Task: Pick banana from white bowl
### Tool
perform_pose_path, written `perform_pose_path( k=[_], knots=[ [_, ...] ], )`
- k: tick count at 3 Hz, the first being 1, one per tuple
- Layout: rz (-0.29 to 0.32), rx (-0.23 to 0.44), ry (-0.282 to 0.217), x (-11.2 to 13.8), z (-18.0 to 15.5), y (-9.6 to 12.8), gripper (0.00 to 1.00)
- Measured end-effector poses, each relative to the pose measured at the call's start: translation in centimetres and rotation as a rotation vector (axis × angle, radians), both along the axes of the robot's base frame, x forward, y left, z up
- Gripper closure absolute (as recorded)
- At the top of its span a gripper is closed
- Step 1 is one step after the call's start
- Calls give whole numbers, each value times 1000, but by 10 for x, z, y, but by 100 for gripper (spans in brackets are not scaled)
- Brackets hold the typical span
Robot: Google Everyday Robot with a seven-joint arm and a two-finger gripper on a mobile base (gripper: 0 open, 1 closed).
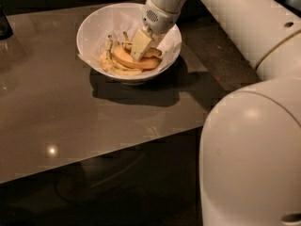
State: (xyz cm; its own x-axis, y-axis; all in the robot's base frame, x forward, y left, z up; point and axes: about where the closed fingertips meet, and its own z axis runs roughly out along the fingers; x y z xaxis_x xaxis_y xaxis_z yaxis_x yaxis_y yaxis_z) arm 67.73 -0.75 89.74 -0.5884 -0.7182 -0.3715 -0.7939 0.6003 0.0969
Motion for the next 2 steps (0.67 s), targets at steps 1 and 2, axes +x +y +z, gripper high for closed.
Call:
perform_pose_path(
  k=[1, 2],
  knots=[
    [0, 0, 0, 0, 0, 0, 81],
    [14, 11, -38, -5, 7, -1, 100]
  ],
)
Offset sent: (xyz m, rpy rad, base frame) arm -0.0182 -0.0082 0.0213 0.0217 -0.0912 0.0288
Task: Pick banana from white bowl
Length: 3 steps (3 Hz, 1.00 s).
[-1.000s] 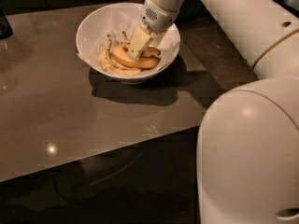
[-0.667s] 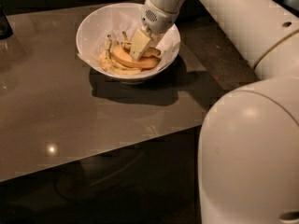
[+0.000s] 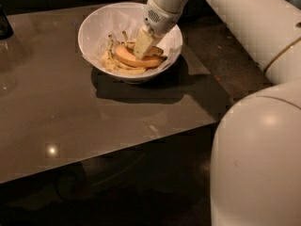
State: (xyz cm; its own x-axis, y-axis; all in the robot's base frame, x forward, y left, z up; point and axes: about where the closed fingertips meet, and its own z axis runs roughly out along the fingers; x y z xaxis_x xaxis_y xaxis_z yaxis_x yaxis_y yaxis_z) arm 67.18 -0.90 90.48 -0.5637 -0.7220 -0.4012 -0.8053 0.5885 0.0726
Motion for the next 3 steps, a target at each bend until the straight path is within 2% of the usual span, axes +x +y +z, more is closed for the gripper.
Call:
perform_pose_path(
  k=[2, 3],
  knots=[
    [96, 24, -148, -30, 45, -16, 100],
    [170, 34, -269, -47, 67, -23, 100]
  ],
)
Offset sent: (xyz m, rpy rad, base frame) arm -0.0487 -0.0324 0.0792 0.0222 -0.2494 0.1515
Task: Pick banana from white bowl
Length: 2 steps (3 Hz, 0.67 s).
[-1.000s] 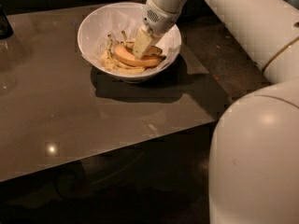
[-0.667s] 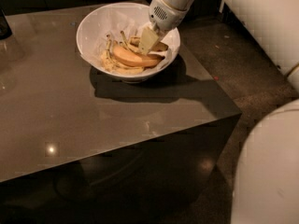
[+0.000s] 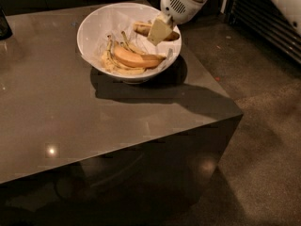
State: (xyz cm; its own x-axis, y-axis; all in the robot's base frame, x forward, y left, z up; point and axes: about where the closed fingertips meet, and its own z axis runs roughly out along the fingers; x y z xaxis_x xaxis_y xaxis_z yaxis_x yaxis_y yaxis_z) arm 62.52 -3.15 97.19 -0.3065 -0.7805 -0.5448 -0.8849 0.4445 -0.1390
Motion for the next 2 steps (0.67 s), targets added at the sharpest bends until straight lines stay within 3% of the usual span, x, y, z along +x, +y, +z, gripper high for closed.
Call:
perform_pose_path(
  k=[1, 2],
  knots=[
    [14, -2, -18, 1, 1, 1, 100],
    [96, 19, -64, -18, 25, 14, 100]
  ],
)
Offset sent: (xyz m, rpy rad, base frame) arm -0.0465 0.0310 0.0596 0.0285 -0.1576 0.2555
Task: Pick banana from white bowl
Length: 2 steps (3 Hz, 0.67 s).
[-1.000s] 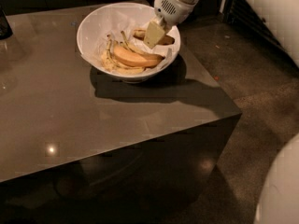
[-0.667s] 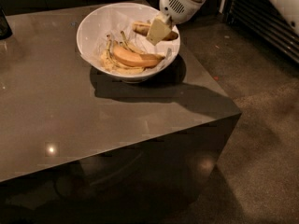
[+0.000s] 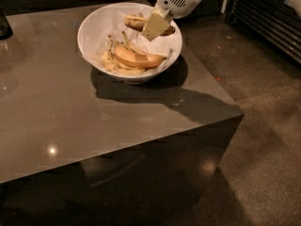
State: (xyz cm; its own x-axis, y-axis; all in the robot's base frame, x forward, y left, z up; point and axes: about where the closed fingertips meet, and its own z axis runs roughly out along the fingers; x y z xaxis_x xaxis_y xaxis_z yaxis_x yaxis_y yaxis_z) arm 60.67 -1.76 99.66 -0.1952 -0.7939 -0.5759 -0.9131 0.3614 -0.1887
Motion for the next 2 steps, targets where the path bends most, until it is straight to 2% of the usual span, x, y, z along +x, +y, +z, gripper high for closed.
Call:
perform_pose_path(
  k=[1, 2],
  knots=[
    [129, 29, -16, -27, 19, 10, 100],
    [265, 76, -30, -59, 30, 11, 100]
  ],
)
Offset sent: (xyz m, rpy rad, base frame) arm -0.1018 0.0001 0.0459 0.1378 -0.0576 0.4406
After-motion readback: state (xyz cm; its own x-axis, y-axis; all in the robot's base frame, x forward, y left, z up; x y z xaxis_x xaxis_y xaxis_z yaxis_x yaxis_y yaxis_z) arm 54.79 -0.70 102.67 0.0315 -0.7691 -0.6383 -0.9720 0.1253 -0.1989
